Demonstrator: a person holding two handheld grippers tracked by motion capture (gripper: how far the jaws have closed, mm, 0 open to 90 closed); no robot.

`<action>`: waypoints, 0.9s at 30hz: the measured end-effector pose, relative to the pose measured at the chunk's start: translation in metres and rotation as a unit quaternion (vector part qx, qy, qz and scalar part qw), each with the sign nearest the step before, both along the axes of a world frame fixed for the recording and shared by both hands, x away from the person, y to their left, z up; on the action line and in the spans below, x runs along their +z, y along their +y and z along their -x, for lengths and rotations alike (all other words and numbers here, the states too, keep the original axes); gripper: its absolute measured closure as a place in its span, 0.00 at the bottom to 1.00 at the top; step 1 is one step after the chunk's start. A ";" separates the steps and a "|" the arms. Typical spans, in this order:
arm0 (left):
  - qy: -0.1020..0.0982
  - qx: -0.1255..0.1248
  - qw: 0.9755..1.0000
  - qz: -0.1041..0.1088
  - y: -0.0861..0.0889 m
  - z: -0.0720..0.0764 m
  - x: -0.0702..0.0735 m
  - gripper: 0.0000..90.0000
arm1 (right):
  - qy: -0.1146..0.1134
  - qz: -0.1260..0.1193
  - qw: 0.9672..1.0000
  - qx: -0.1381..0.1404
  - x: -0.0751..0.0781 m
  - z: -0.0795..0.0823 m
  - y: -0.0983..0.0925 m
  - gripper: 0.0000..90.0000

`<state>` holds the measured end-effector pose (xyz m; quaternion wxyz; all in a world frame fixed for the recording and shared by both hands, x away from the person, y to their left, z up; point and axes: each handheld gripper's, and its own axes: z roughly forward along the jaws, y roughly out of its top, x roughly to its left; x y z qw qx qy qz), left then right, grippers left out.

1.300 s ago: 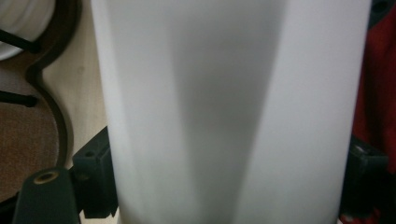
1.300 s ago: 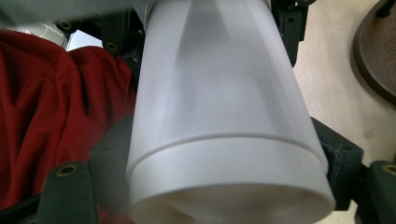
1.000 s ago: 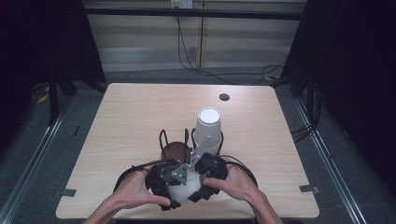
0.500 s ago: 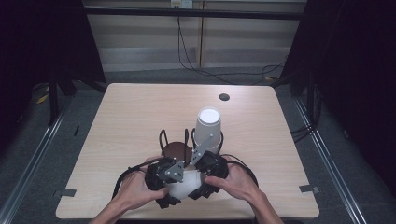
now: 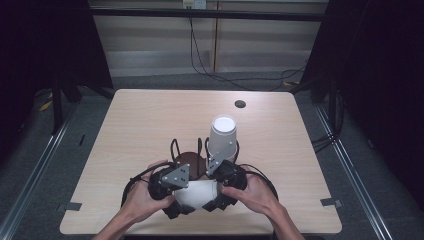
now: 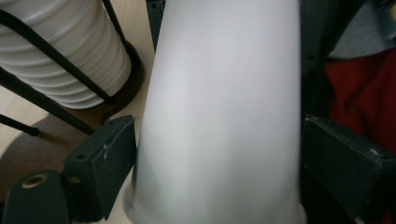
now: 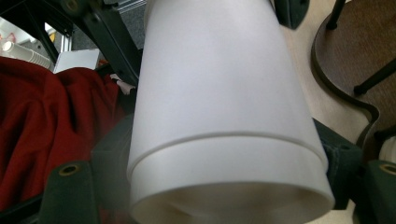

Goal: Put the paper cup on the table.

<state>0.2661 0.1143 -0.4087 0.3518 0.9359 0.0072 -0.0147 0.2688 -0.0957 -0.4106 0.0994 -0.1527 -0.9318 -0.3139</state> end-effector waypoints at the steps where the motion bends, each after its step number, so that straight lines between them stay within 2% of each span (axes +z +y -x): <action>1: 0.002 0.004 1.000 0.007 0.002 -0.002 0.001 0.12 | 0.001 0.000 1.000 -0.002 0.000 0.000 -0.001 0.27; 4: 0.021 0.009 0.999 0.039 0.010 -0.005 0.003 0.12 | 0.001 0.000 1.000 -0.010 0.000 -0.001 -0.004 0.27; 5: 0.036 0.012 0.997 0.061 0.015 -0.008 0.005 0.12 | 0.004 -0.003 1.000 -0.011 -0.001 -0.001 -0.005 0.27; 10: 0.041 0.043 0.993 0.099 0.026 -0.010 0.009 0.17 | 0.010 -0.006 1.000 -0.026 -0.004 -0.003 -0.012 0.27; 12: 0.050 0.040 0.993 0.094 0.030 -0.013 0.010 0.18 | 0.009 -0.012 0.999 -0.036 -0.004 -0.003 -0.015 0.27; 14: 0.046 0.061 0.991 0.109 0.036 -0.012 0.011 0.18 | 0.009 -0.017 0.999 -0.041 -0.003 -0.003 -0.018 0.27; 16: 0.048 0.070 0.989 0.121 0.043 -0.014 0.012 0.18 | 0.007 -0.023 0.999 -0.045 -0.002 -0.003 -0.021 0.27; 18: 0.035 0.087 0.987 0.129 0.050 -0.014 0.013 0.17 | 0.003 -0.033 0.998 -0.052 -0.002 -0.004 -0.025 0.27; 20: 0.048 0.093 0.983 0.148 0.055 -0.015 0.011 0.17 | 0.005 -0.041 0.998 -0.054 -0.001 -0.003 -0.026 0.27; 21: 0.056 0.089 0.984 0.145 0.056 -0.015 0.010 0.17 | 0.003 -0.041 0.998 -0.057 0.000 -0.003 -0.027 0.27; 23: 0.051 0.096 0.983 0.146 0.058 -0.014 0.008 0.18 | 0.004 -0.047 0.997 -0.057 -0.001 -0.004 -0.029 0.27; 24: 0.055 0.097 0.983 0.149 0.059 -0.014 0.007 0.18 | 0.007 -0.060 0.996 -0.060 -0.003 -0.005 -0.030 0.27; 25: 0.062 0.100 0.981 0.156 0.060 -0.014 0.005 0.18 | 0.012 -0.065 0.996 -0.062 -0.003 -0.006 -0.031 0.27; 27: 0.057 0.113 0.978 0.164 0.062 -0.015 0.004 0.18 | 0.013 -0.075 0.995 -0.070 -0.004 -0.007 -0.034 0.27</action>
